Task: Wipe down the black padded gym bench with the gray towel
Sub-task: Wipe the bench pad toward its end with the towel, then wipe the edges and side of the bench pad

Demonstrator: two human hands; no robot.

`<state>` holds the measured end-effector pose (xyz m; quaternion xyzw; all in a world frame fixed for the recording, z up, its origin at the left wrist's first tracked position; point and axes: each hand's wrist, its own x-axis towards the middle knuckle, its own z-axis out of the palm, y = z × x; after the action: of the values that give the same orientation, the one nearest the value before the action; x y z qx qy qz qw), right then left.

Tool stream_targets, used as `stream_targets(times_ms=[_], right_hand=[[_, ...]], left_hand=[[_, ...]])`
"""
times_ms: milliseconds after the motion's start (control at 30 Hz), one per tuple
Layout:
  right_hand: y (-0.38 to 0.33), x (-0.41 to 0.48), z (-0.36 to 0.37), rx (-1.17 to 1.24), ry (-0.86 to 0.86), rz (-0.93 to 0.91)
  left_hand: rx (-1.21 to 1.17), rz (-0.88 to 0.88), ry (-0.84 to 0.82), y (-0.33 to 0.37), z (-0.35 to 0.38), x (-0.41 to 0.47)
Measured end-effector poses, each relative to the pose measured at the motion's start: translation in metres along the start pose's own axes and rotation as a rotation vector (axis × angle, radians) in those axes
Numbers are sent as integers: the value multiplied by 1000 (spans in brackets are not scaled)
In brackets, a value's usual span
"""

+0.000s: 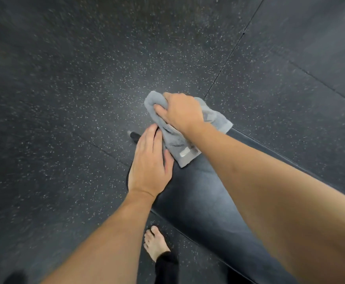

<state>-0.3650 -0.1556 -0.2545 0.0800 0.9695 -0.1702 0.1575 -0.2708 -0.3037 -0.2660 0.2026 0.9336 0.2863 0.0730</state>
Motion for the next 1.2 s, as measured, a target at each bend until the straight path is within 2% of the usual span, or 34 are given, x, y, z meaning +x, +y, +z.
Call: stream_targets(times_ms=[133, 233, 300, 367, 433, 467, 533, 600, 700, 733, 800, 900, 933, 1000, 1067, 1100, 1200], right_hand=[[16, -16, 4, 76, 79, -44], [6, -21, 10, -21, 140, -2], [-15, -23, 11, -154, 115, -7], [-43, -31, 14, -300, -9, -126], [-71, -48, 22, -413, -149, -268], [-82, -59, 26, -441, -188, -328], [-95, -81, 36, -456, -208, -427], [-105, -106, 51, -487, -247, -528], [-110, -139, 76, -546, -265, -672], [-105, -148, 80, -468, -248, -699], [-85, -164, 78, -182, -208, -718], [-41, -184, 58, 59, -29, -639], [-23, -189, 52, 93, 68, -560], [16, -200, 41, 135, 245, -322], [54, -216, 32, 136, 356, -85], [71, -226, 31, 122, 386, 13], [100, -261, 46, 69, 339, 174]], left_hand=[[-14, 12, 38, 0, 0, -1], [-32, 37, 111, -3, 1, -1], [-115, -10, 205, -5, -2, 1], [-298, -177, 401, -6, -8, 2], [-476, -426, 638, -12, -19, 1], [-537, -529, 694, -20, -25, -3], [-680, -648, 595, -42, -38, -16], [-760, -661, 352, -58, -55, -31], [-812, -558, -106, -54, -75, -38], [-829, -542, -251, -48, -78, -37], [-890, -568, -415, -39, -80, -34], [-1048, -578, -461, -41, -80, -35], [-1038, -566, -453, -41, -77, -39], [-854, -520, -387, -33, -65, -55], [-684, -497, -197, -18, -44, -79], [-677, -514, -66, -8, -32, -89], [-702, -630, 289, 23, 1, -106]])
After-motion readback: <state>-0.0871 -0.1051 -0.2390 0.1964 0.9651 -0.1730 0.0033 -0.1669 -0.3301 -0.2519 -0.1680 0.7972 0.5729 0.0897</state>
